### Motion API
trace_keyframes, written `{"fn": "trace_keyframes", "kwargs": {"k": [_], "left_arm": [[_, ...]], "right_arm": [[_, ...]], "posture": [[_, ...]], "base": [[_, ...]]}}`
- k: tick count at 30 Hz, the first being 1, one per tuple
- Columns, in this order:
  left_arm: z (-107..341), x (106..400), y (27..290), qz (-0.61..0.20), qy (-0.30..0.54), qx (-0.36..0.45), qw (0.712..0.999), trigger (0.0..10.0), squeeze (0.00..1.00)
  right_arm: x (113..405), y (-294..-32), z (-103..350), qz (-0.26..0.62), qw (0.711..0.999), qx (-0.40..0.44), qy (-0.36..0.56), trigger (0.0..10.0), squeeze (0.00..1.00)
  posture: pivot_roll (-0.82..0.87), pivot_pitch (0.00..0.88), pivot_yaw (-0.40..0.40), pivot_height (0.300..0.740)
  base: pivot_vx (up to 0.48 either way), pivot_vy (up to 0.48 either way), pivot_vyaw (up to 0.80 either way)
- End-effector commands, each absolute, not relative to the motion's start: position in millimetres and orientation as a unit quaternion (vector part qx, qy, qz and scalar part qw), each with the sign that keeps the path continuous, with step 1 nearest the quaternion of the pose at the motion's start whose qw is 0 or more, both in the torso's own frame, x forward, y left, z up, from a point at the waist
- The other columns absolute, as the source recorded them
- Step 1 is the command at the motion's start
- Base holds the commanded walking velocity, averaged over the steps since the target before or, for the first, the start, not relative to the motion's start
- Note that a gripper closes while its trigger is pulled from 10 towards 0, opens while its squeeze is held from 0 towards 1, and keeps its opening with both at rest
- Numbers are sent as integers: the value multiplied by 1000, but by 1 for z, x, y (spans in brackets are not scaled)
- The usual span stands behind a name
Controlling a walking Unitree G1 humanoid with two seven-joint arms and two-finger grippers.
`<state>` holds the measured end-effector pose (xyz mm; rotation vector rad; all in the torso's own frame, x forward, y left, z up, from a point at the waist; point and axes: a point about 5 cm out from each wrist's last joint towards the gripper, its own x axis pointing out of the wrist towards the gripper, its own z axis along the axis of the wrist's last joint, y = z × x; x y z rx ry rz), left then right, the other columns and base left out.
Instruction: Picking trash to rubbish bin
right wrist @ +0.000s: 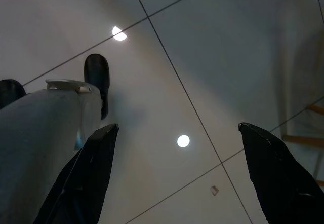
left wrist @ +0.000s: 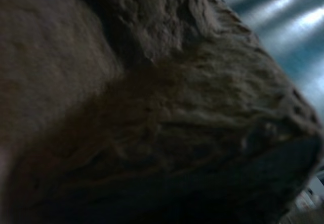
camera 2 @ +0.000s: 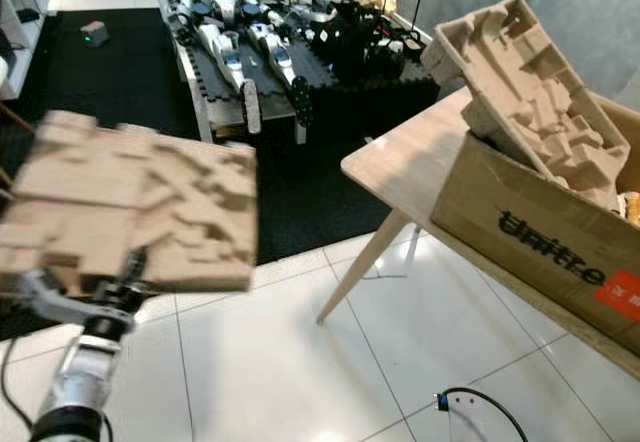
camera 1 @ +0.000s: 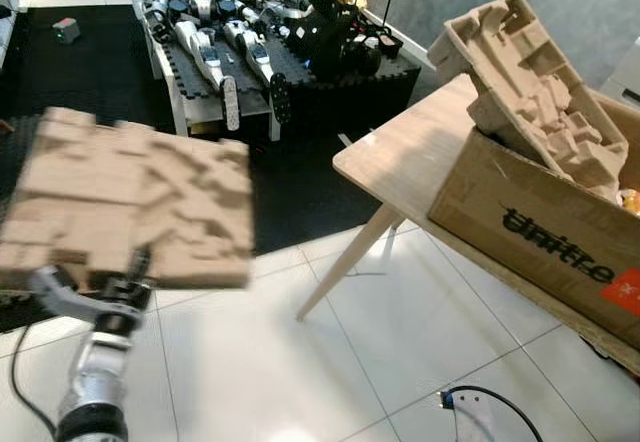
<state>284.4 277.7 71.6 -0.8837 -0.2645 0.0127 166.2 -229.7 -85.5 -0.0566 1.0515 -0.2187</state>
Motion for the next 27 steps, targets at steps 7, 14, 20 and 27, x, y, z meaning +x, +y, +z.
{"fn": "trace_keyframes", "kwargs": {"k": [7, 14, 20, 27], "left_arm": [[176, 302, 329, 50, -349, -441, 825, 10000, 0], [258, 309, 285, -157, -427, -448, 769, 10000, 0], [283, 303, 250, -241, -439, -451, 739, 10000, 0], [312, 290, 191, -367, -414, -409, 726, 10000, 0]], "right_arm": [[169, -232, -84, -106, 861, -20, 497, 10000, 0], [170, -231, -84, -104, 862, -20, 496, 10000, 0], [169, -230, -84, -104, 861, -19, 497, 10000, 0], [169, -230, -84, -99, 860, -24, 500, 10000, 0]], "posture": [[114, 87, -77, 740], [111, 79, -73, 740], [110, 82, -74, 740], [112, 84, -76, 740]], "base": [[0, 0, 0], [0, 0, 0], [0, 0, 0], [0, 0, -211]]}}
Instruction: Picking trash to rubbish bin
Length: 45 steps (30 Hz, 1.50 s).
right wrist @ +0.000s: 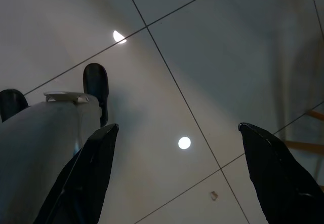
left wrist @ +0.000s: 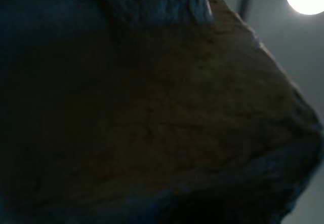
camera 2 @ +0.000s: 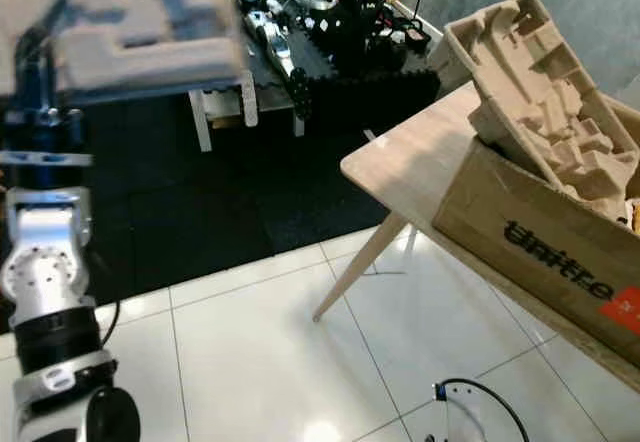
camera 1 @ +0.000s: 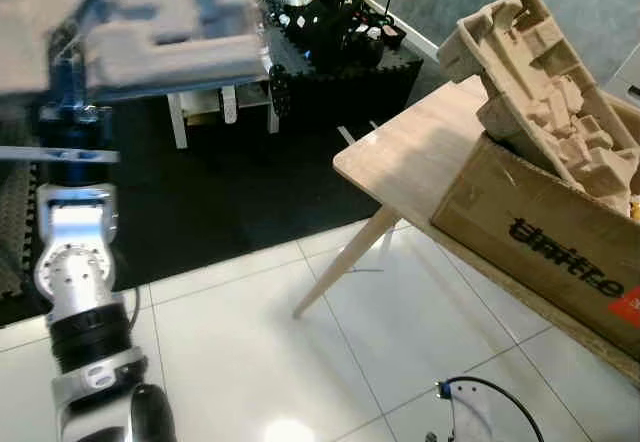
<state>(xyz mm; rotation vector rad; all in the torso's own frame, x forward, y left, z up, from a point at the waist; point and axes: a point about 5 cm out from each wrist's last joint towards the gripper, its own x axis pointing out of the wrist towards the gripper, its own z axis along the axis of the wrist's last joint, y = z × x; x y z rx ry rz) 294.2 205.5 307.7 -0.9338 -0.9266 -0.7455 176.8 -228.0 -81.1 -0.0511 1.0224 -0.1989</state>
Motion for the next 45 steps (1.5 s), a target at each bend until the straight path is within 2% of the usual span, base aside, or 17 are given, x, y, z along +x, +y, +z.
{"fn": "trace_keyframes", "kwargs": {"k": [1, 4, 22, 29, 32, 35, 45], "left_arm": [[312, 290, 191, -367, -414, -409, 726, 10000, 0], [315, 284, 180, -387, -405, -401, 725, 10000, 0], [318, 280, 176, -378, -407, -413, 722, 10000, 0], [322, 283, 171, -368, -408, -398, 735, 10000, 0], [323, 284, 164, -376, -402, -341, 762, 10000, 0], [325, 285, 160, -375, -399, -316, 775, 10000, 0], [350, 283, 154, -350, -431, -273, 786, 10000, 0]], "right_arm": [[169, -230, -84, -99, 860, -24, 500, 10000, 0], [169, -229, -84, -98, 860, -23, 500, 10000, 0], [168, -228, -85, -93, 859, -20, 503, 10000, 0], [167, -227, -86, -93, 859, -18, 503, 10000, 0], [167, -227, -86, -93, 859, -17, 503, 10000, 0], [167, -228, -86, -93, 859, -17, 503, 10000, 0], [166, -228, -86, -94, 861, -16, 500, 10000, 0]], "posture": [[112, 84, -76, 740], [111, 83, -77, 740], [106, 79, -78, 740], [101, 79, -76, 740], [97, 78, -77, 740], [94, 77, -75, 740], [87, 82, -73, 740]], "base": [[0, 0, -800], [0, 0, -796], [0, 0, -789], [0, 0, -788], [0, 0, -788], [0, 0, -788], [0, 0, -630]]}}
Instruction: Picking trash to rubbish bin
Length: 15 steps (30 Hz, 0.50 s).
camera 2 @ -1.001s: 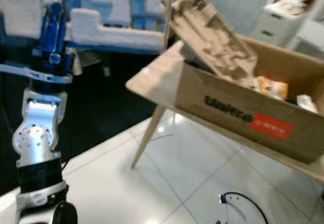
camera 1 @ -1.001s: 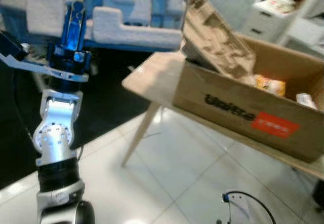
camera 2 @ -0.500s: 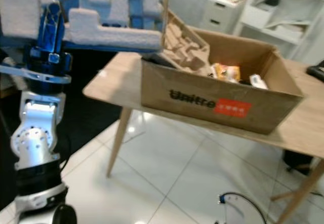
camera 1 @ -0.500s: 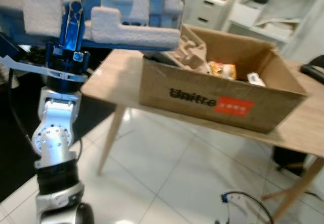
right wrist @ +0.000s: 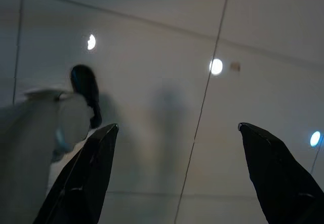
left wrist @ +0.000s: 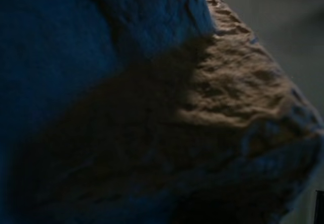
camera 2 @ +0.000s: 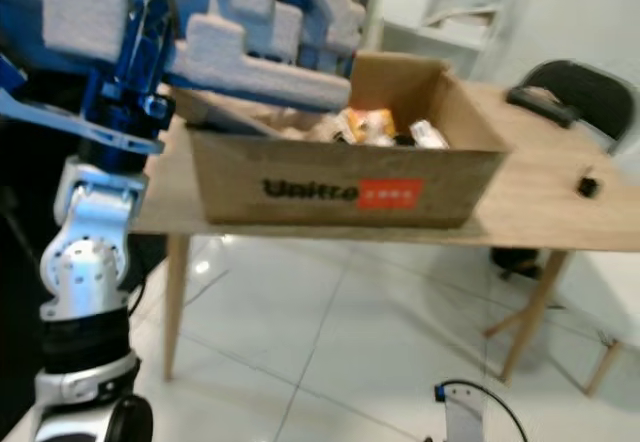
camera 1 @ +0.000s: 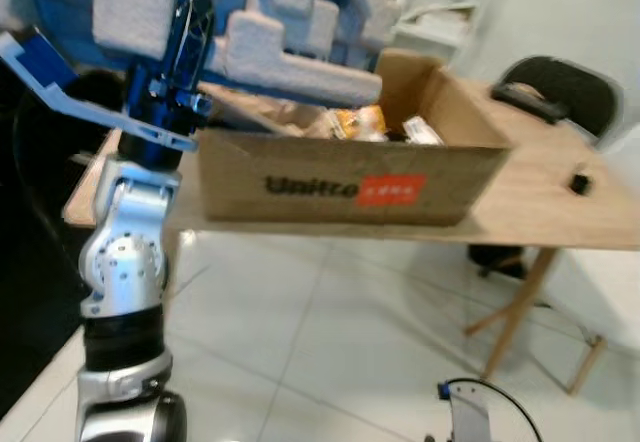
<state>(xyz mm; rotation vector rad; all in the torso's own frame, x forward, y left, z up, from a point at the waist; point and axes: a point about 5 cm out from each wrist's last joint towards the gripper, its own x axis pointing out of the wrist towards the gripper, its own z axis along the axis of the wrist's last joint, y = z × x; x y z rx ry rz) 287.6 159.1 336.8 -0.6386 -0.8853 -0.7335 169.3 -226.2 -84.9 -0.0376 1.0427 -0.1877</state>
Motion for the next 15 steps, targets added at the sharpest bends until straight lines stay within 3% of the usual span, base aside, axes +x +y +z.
{"fn": "trace_keyframes", "kwargs": {"k": [1, 9, 15], "left_arm": [[350, 283, 154, -350, -431, -273, 786, 10000, 0], [389, 282, 165, -261, -483, -229, 804, 10000, 0], [417, 276, 149, -201, -526, -64, 824, 10000, 0]], "right_arm": [[166, -228, -86, -94, 861, -16, 500, 10000, 0], [165, -227, -87, -93, 861, -12, 500, 10000, 0], [165, -226, -87, -93, 861, -10, 501, 10000, 0]], "posture": [[87, 82, -73, 740], [87, 79, -68, 740], [85, 77, -66, 740]], "base": [[0, 0, 0], [0, 0, 0], [0, 0, 0]]}}
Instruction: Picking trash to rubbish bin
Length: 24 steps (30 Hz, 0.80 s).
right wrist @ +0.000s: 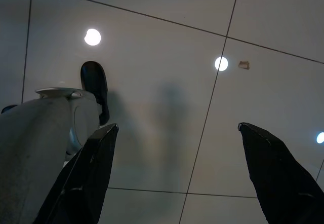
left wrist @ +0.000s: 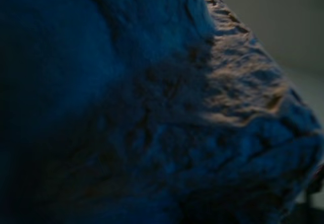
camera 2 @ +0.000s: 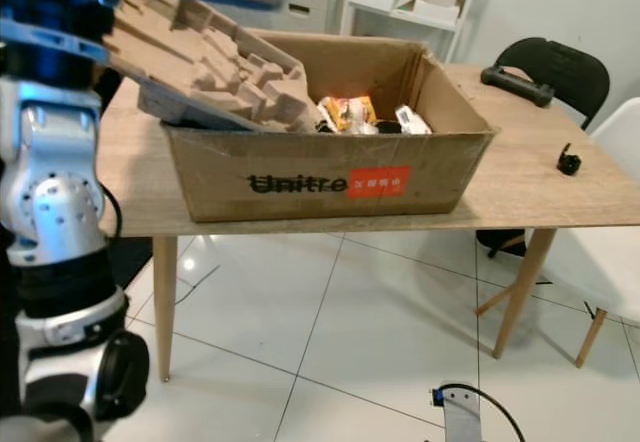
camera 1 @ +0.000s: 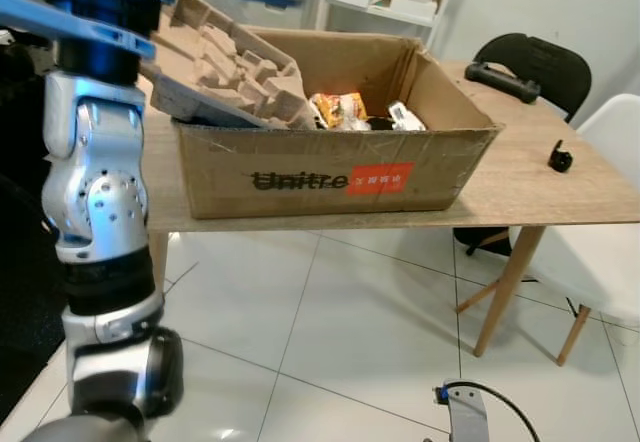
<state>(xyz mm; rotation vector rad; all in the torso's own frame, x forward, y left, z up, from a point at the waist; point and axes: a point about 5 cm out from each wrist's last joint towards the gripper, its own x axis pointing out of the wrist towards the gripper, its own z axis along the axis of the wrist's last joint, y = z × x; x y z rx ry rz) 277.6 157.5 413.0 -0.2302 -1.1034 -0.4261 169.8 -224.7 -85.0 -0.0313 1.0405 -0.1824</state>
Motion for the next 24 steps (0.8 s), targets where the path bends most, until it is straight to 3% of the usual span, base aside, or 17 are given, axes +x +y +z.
{"fn": "trace_keyframes", "kwargs": {"k": [1, 2, 4, 5, 7, 8, 11, 12, 15, 24], "left_arm": [[420, 275, 147, -190, -534, -31, 824, 10000, 0], [420, 275, 147, -190, -534, -31, 824, 10000, 0], [430, 269, 143, -146, -561, 87, 810, 10000, 0], [430, 269, 143, -146, -561, 87, 810, 10000, 0], [437, 262, 132, -129, -582, 211, 775, 10000, 0], [437, 262, 132, -129, -582, 211, 775, 10000, 0], [437, 264, 109, -116, -572, 390, 712, 10000, 0], [437, 264, 109, -116, -572, 390, 712, 10000, 0], [431, 280, 90, -104, -541, 525, 649, 10000, 0], [413, 300, 79, -131, -494, 627, 587, 10000, 0]], "right_arm": [[165, -226, -87, -93, 860, -10, 501, 10000, 0], [165, -226, -87, -93, 860, -10, 501, 10000, 0], [165, -226, -87, -93, 861, -9, 501, 10000, 0], [165, -226, -87, -93, 861, -9, 501, 10000, 0], [164, -225, -87, -94, 860, -8, 501, 10000, 0], [164, -225, -87, -94, 860, -8, 501, 10000, 0], [163, -224, -88, -93, 859, -7, 503, 10000, 0], [163, -224, -88, -93, 859, -7, 503, 10000, 0], [163, -224, -88, -92, 859, -7, 504, 10000, 0], [165, -220, -88, -89, 860, -4, 502, 10000, 0]], "posture": [[85, 77, -66, 740], [85, 77, -66, 740], [82, 77, -63, 740], [82, 77, -63, 740], [83, 77, -65, 740], [83, 77, -65, 740], [91, 77, -66, 740], [91, 77, -66, 740], [94, 76, -64, 740], [95, 73, -63, 740]], "base": [[0, 0, 0], [0, 0, 0], [0, 0, 0], [0, 0, 0], [0, 0, 0], [0, 0, 0], [0, 0, 0], [0, 0, 0], [0, 0, 0], [0, 0, 0]]}}
